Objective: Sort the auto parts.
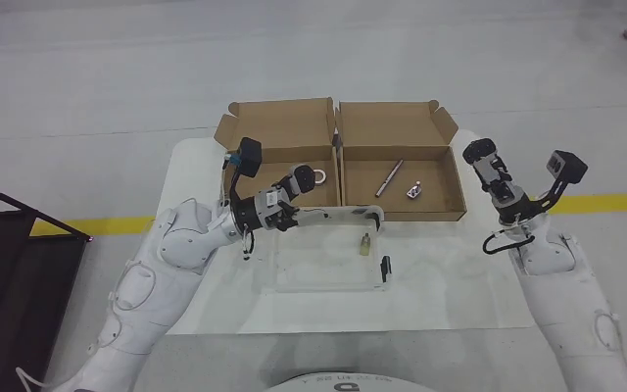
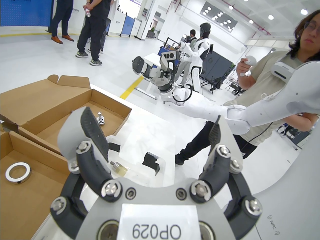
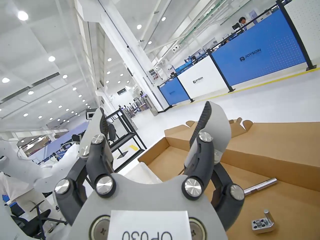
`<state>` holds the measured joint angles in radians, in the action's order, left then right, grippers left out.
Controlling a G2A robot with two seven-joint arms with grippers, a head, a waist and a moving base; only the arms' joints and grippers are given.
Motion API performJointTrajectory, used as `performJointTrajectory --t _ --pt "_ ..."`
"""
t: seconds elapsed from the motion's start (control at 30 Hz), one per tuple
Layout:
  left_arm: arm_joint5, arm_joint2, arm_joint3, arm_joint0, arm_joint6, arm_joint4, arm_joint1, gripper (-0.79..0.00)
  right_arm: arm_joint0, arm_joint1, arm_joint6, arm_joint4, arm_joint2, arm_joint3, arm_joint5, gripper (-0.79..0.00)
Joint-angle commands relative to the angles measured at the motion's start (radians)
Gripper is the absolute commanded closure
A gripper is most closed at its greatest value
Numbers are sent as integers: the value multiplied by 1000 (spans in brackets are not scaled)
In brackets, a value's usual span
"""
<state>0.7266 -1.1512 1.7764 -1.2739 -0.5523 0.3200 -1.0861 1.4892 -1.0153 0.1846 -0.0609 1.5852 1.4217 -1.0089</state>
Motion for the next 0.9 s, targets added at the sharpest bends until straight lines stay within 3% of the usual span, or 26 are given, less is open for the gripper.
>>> performJointTrajectory --t 0.0,0.23,0.5,0.6,0.73,0.77,0.8,0.83,0.87 --pt "3 17 32 0 -17 167 1 -785 -4 -1 3 10 -1 -3 3 -785" --pt "19 106 -35 28 43 181 -16 -785 -4 -1 4 11 -1 -3 3 -785" --pt "12 105 -44 27 62 159 -17 -785 -4 -1 4 11 -1 -3 3 -785" --pt "-43 102 8 49 -21 323 -12 -785 -4 -1 4 11 -1 -3 3 -785" --pt "-74 192 118 100 -149 517 -19 -770 -4 -1 4 11 -1 -3 3 -785" --pt "-78 221 126 122 -169 542 -24 -653 -4 -1 4 11 -1 -3 3 -785" --pt "-84 251 127 144 -189 565 -30 -422 -4 -1 4 11 -1 -3 3 -785" --pt "-83 283 125 170 -213 593 -36 -363 -4 -1 4 11 -1 -3 3 -785" --pt "-83 314 116 196 -232 615 -43 -354 -4 -1 4 11 -1 -3 3 -785"
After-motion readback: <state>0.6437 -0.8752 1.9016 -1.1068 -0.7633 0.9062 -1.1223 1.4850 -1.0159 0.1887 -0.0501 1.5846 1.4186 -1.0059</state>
